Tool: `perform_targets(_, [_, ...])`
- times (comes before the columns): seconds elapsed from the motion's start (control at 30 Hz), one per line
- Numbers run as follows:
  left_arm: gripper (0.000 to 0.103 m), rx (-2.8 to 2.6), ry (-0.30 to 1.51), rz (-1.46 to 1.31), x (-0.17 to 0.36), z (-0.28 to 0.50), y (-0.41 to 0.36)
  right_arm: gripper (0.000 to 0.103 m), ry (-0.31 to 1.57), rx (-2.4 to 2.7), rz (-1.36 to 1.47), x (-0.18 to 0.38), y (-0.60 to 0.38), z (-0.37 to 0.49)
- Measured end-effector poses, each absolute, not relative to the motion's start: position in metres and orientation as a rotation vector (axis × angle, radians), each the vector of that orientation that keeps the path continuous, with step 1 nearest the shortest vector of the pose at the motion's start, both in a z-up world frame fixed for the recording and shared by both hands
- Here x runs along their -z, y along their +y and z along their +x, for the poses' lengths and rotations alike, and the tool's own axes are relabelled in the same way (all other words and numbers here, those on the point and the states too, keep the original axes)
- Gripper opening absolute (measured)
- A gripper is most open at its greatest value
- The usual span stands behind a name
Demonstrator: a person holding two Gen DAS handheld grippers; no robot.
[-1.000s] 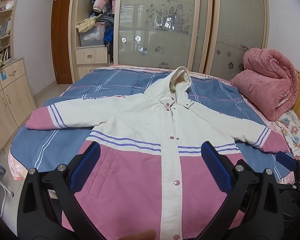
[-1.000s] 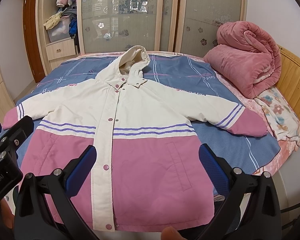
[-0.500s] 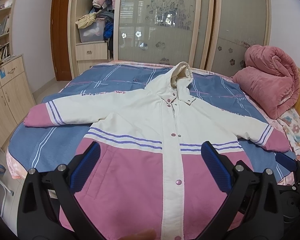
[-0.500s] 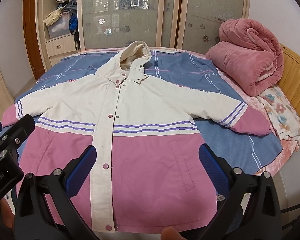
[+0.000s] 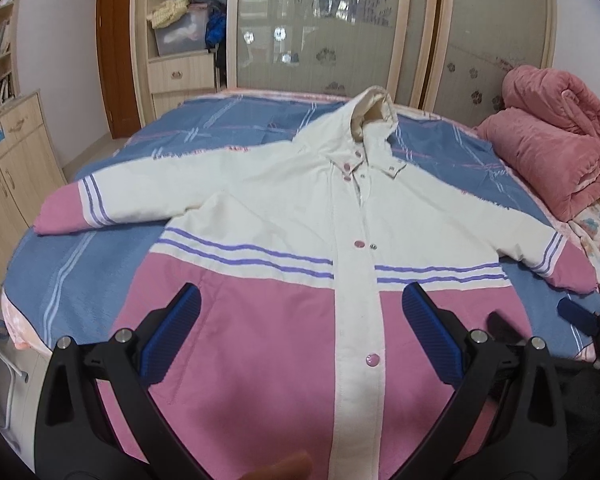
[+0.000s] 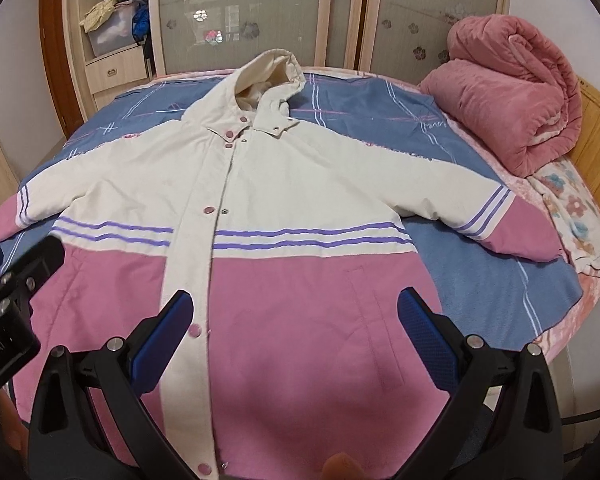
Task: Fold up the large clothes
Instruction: 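Grasp the pink sleeve cuff with the right tool and fold it across the jacket body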
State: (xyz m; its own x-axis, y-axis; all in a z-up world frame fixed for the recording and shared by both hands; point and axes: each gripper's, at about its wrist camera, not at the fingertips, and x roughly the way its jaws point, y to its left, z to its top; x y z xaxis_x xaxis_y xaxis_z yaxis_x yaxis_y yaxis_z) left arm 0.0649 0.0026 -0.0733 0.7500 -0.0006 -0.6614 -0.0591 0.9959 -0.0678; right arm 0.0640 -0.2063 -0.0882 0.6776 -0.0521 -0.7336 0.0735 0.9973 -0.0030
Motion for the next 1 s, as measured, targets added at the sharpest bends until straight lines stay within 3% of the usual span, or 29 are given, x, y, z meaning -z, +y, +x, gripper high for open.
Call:
perform_targets(0.23, [0.101,-0.018,0.782,-0.108,0.102,0.106,0.000,0.102,0.866,0.200,0.390,0.125,-0.352,0.116])
perform_targets(0.33, [0.101,-0.011,0.811,-0.096,0.114,0.124,-0.012,0.093,0.849,0.274,0.584,0.145,-0.427,0.130])
perform_targets(0.5, [0.101,0.021,0.844,-0.045,0.132,0.147,-0.042,0.091,0.779,0.433,0.894,0.195,-0.537,0.128])
perform_targets(0.8, [0.101,0.049,0.939,0.009,0.171,0.179,-0.077,0.089,0.628,0.448,1.056,0.218,-0.601,0.129])
perform_targets(0.87, [0.101,0.050,0.958,0.009,0.177,0.180,-0.077,0.046,0.584,0.477,1.041,0.214,-0.604,0.130])
perform_targets(0.9, [0.101,0.048,0.962,0.008,0.178,0.180,-0.075,0.013,0.558,0.489,1.038,0.209,-0.601,0.129])
perform_targets(1.0, [0.101,0.026,0.962,-0.003,0.179,0.178,-0.064,0.010,0.422,0.399,0.983,0.178,-0.576,0.127])
